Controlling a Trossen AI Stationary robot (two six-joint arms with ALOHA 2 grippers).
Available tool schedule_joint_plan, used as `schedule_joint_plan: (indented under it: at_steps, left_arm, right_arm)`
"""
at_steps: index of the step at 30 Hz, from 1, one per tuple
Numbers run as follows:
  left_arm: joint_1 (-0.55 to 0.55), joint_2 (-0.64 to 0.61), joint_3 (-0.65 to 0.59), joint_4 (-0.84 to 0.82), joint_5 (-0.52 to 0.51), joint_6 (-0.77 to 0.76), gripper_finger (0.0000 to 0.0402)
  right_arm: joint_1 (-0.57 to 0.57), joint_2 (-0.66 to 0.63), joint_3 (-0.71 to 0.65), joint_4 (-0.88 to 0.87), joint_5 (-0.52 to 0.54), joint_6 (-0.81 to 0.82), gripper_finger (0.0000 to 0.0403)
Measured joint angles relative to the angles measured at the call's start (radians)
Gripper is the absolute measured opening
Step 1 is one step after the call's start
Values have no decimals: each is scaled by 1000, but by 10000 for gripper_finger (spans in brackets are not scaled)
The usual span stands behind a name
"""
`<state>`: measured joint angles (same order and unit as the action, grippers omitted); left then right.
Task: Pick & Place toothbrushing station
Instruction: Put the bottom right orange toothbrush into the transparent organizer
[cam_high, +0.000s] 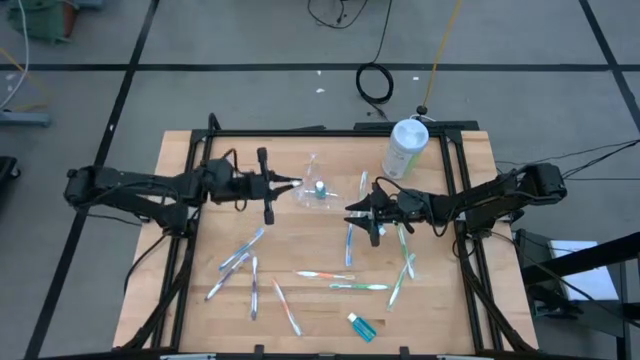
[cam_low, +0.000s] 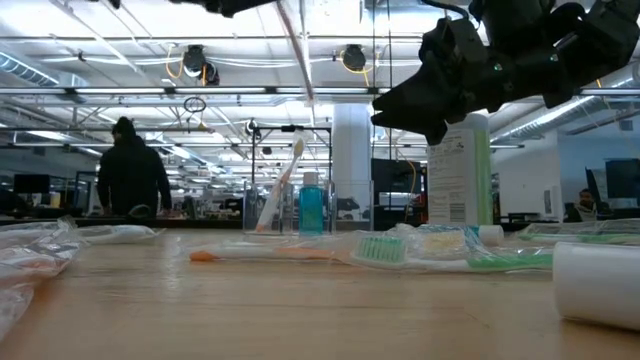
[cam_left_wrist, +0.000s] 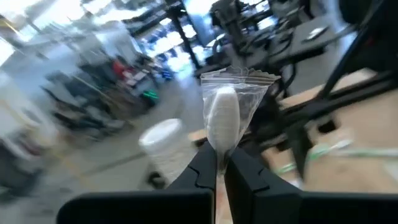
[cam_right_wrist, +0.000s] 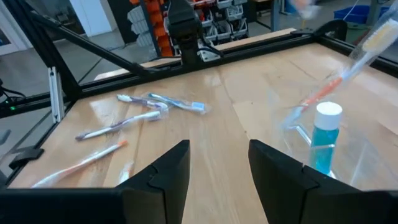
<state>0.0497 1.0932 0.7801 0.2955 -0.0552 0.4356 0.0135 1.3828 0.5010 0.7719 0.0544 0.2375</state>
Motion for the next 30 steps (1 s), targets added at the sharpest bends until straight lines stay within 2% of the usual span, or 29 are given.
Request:
schedule_joint_plan:
  at_steps: [4, 8, 14, 18, 25, 30]
  left_arm:
    - [47, 62, 126, -183, 80, -117, 24]
    - [83, 175, 241, -254, 95, -168, 33]
    - [153, 380, 333, -213, 237, -276, 8]
    - [192, 467, 363, -159, 297, -339, 19]
    - [220, 581, 370, -160, 317, -371, 38]
    - [227, 626, 370, -114, 298, -358, 18]
  right_arm:
    - [0, 0, 0, 2, 1, 0, 155]
    - [0, 0, 0, -9, 3, 0, 155]
    - [0, 0, 0, -140, 2, -10, 155]
    - [0, 0, 0, -286, 4, -72, 155]
    - [1, 1, 0, -332, 4, -92, 155]
    - [1, 1, 0, -332, 2, -119, 155]
